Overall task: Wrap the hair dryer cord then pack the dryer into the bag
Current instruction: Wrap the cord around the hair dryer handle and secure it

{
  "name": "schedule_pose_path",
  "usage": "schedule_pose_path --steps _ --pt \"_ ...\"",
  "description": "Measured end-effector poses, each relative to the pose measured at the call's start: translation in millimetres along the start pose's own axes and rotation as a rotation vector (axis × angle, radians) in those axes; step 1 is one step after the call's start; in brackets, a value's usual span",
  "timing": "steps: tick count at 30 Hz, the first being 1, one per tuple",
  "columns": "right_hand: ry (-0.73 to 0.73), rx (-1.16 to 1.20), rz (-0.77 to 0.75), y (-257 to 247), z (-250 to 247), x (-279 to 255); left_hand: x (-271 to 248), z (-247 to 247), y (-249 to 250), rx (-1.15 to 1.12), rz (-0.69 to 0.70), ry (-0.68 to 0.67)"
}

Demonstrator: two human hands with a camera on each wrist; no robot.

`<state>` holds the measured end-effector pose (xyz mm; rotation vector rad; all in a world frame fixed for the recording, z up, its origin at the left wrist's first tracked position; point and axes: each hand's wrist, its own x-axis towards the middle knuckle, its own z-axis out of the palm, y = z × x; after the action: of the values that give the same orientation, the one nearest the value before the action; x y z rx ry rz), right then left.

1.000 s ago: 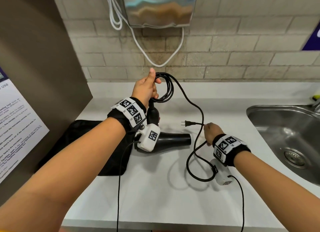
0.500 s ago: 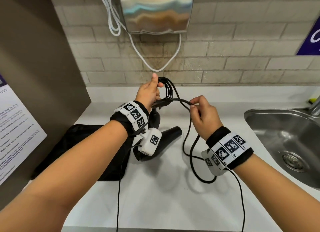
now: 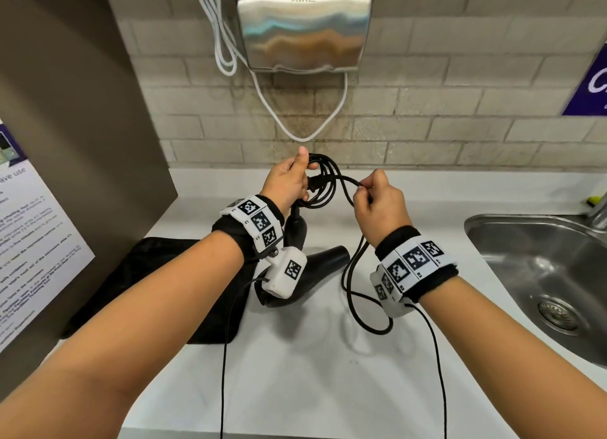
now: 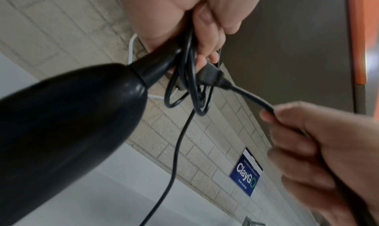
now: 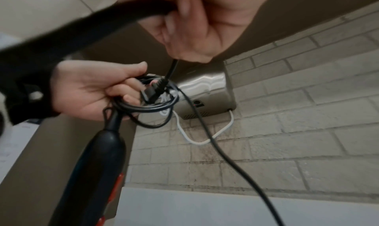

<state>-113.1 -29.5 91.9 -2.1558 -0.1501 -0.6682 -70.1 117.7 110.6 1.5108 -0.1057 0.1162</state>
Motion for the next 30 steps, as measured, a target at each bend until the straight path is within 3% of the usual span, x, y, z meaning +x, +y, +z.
schedule_pose_path --steps 6,8,12,15,17,20,22,25,30 --pt "-0.039 -0.05 -0.082 -18.8 15.3 0.7 -2.8 6.2 -1.5 0.08 0.015 -0.1" --pt "-0.145 -0.027 -0.085 -22.7 18.2 -0.3 -3.2 8.0 -2.6 0.087 0.016 -0.126" --pt "-0.426 0.292 0.069 -20.8 12.4 4.2 -2.1 2.7 -2.3 0.03 -0.001 -0.126" --pt "-0.585 0.15 -0.005 -14.7 4.8 11.4 -1.4 -4.6 -0.6 0.021 0.004 -0.167" --pt "-0.523 0.117 -0.029 -13.4 4.0 16.5 -3.0 -5.9 1.4 0.02 -0.005 -0.194" --pt "-0.316 0.141 0.031 -15.7 5.8 22.1 -4.8 -3.8 2.1 0.03 -0.021 -0.226" --pt "-0.221 0.026 0.038 -15.4 7.8 23.4 -6.3 -2.3 1.5 0.026 -0.035 -0.241" --pt "-0.183 -0.173 -0.011 -14.4 9.0 23.6 -8.2 -2.8 -2.6 0.007 -0.011 -0.278" --pt "-0.062 -0.18 0.039 -15.1 4.5 33.6 -6.0 -7.7 -13.0 0.059 0.018 -0.326"
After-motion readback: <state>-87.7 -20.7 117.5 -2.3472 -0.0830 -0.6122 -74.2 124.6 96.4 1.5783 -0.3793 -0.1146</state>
